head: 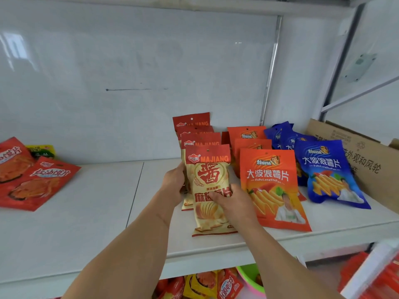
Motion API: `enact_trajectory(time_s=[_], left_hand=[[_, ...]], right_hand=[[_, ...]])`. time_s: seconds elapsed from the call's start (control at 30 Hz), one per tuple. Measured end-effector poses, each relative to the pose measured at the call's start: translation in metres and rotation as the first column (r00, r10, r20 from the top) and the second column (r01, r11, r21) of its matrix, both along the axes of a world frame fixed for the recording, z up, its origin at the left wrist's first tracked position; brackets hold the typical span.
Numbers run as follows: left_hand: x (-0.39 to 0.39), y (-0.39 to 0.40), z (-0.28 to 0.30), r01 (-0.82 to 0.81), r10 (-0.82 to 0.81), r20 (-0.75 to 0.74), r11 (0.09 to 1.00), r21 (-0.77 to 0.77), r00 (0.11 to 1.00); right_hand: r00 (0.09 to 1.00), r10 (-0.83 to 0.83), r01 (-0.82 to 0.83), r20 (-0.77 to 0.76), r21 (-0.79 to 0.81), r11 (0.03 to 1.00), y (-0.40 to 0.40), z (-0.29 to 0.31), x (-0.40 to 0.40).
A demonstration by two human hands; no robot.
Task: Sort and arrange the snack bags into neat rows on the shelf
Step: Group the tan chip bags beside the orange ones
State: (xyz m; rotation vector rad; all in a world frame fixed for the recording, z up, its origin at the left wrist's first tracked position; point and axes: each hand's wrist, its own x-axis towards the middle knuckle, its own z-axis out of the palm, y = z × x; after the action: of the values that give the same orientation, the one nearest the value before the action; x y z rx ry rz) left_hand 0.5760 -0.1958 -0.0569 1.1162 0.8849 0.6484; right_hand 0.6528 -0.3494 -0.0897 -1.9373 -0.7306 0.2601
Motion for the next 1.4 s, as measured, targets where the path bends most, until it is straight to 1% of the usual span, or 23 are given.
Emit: enact_trajectory(time_s=[0.1,0.23,0.33,0.4,0.7,0.8,0.87,0.9,0.93,0.97,1.03,1.07,1.13,1.2,1.23,1.27,1.4], left_hand=[[0.004,-0.001,-0.005,-0.034,0.035,-0.02,0.999,0.021,0.999],[0.008,-0.014,-0.015,-0.002,0.011,-0.055,0.985,0.174,0.998],[0.013,-0.019,-0.019,0.0,0.014,-0.055,0.968,0.25,0.998],[0.016,-0.019,-0.02,-0.005,0.022,-0.062,0.964,0.268,0.998],[0.035,-0.014,-0.021,0.009,0.029,-0.127,0.956,0.292,0.991],[0.029,-0.013,-0.02,0.015,0.051,-0.189,0.943,0.332,0.981],[0.022,-0.013,-0.019,-0.014,0.11,-0.235,0.925,0.38,0.966],[0.016,-0.013,-0.019,-0.021,0.151,-0.273,0.904,0.428,0.95],[0.008,-0.013,-0.019,-0.011,0.199,-0.322,0.865,0.503,0.926],[-0.001,-0.012,-0.02,0.024,0.251,-0.378,0.805,0.592,0.891],[-0.022,-0.01,-0.021,0.147,0.372,-0.487,0.657,0.74,0.79],[-0.034,-0.009,-0.022,0.221,0.429,-0.519,0.574,0.788,0.74],[-0.058,-0.005,-0.024,0.382,0.541,-0.534,0.376,0.845,0.65],[-0.083,0.002,-0.026,0.508,0.642,-0.496,0.187,0.841,0.585],[-0.096,0.007,-0.027,0.546,0.67,-0.479,0.13,0.828,0.567],[-0.111,0.011,-0.027,0.573,0.686,-0.469,0.092,0.814,0.556],[-0.17,0.035,-0.021,0.654,0.733,-0.453,0.016,0.757,0.507]], right_hand=[[0.998,-0.036,0.039,0.058,-0.043,0.998,0.004,-0.003,0.0],[0.981,-0.082,0.096,0.173,-0.073,0.993,0.008,-0.004,-0.003],[0.958,-0.091,0.12,0.271,-0.09,0.989,0.01,-0.004,-0.005],[0.945,-0.093,0.132,0.312,-0.104,0.986,0.011,-0.006,-0.003],[0.931,-0.086,0.127,0.354,-0.094,0.987,0.017,-0.006,0.015],[0.883,-0.137,0.205,0.448,-0.106,0.973,0.013,-0.004,0.013],[0.825,-0.181,0.26,0.535,-0.076,0.963,0.011,-0.002,0.008],[0.794,-0.189,0.272,0.578,-0.059,0.96,0.012,-0.002,0.006],[0.758,-0.19,0.277,0.624,-0.045,0.96,0.013,-0.002,0.004],[0.719,-0.18,0.273,0.672,-0.035,0.961,0.014,-0.002,0.002],[0.623,-0.123,0.227,0.772,-0.028,0.973,0.019,-0.001,-0.003],[0.569,-0.081,0.185,0.819,-0.032,0.982,0.022,-0.001,-0.006],[0.456,0.02,0.079,0.89,-0.063,0.995,0.032,0.001,-0.015],[0.367,0.147,-0.033,0.919,-0.146,0.989,0.045,0.003,-0.029],[0.336,0.212,-0.075,0.917,-0.199,0.977,0.052,0.004,-0.039],[0.313,0.27,-0.104,0.911,-0.25,0.963,0.059,0.006,-0.049],[0.264,0.42,-0.155,0.868,-0.392,0.907,0.093,0.013,-0.095]])
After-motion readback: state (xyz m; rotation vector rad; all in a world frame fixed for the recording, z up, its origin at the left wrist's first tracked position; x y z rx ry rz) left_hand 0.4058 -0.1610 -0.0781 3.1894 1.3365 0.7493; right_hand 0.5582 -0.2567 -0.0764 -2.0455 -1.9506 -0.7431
